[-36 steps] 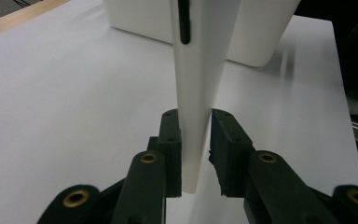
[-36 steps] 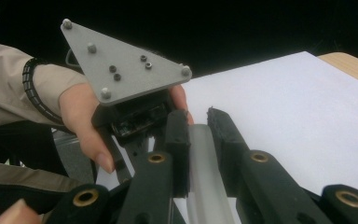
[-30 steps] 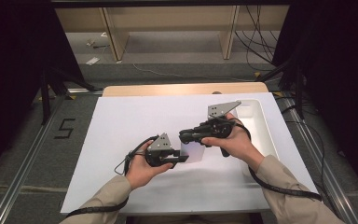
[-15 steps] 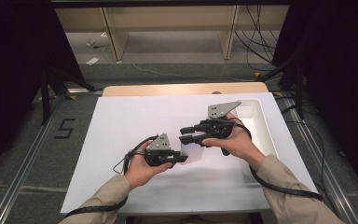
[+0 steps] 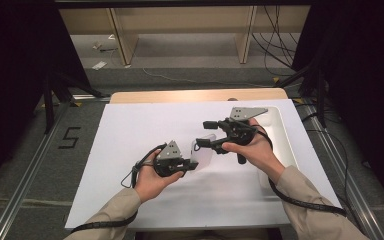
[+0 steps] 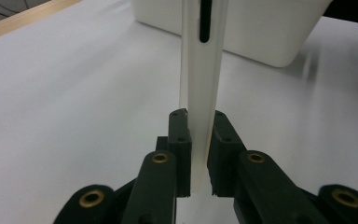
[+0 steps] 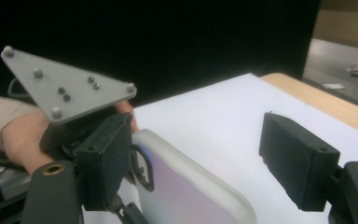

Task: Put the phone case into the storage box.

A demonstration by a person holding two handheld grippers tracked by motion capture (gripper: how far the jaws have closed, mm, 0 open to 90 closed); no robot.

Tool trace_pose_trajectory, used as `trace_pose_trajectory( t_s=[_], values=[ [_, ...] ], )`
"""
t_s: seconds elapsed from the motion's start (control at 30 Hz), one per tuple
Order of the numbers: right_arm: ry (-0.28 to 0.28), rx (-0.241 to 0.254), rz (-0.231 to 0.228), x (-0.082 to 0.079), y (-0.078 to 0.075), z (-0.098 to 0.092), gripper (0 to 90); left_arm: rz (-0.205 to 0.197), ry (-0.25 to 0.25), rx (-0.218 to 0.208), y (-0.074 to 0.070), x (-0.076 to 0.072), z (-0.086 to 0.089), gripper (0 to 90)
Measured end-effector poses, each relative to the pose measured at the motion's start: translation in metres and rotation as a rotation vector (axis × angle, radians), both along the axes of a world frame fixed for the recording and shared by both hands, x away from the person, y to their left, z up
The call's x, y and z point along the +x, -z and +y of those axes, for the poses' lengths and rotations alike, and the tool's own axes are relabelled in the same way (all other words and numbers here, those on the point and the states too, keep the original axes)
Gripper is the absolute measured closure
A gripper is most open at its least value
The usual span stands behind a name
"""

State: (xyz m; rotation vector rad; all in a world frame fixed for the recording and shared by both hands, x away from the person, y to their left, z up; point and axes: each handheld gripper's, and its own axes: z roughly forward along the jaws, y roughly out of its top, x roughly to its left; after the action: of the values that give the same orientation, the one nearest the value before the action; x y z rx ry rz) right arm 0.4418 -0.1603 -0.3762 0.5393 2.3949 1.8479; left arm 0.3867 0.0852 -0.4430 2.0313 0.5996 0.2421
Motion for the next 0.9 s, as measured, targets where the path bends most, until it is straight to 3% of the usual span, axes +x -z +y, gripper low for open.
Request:
trace_pose_trajectory(
  t_s=[0.13, 0.4, 0.7, 0.9],
  values=[
    [0.059, 0.034, 0.003, 0.001, 0.001, -0.005, 21.6, 0.001, -0.063, -0.005, -0.001, 0.002, 0.002, 81.2],
    [0.142, 0.038, -0.001, -0.001, 0.009, -0.009, 16.2, 0.013, -0.157, -0.006, -0.004, 0.005, 0.004, 81.1],
    [0.236, 0.015, -0.011, -0.007, 0.018, -0.015, 13.4, 0.023, -0.232, -0.019, -0.008, 0.006, 0.003, 81.1],
    [0.265, 0.008, -0.028, -0.010, 0.020, -0.014, 11.7, 0.046, -0.263, -0.024, -0.010, 0.008, -0.001, 81.0]
  ],
)
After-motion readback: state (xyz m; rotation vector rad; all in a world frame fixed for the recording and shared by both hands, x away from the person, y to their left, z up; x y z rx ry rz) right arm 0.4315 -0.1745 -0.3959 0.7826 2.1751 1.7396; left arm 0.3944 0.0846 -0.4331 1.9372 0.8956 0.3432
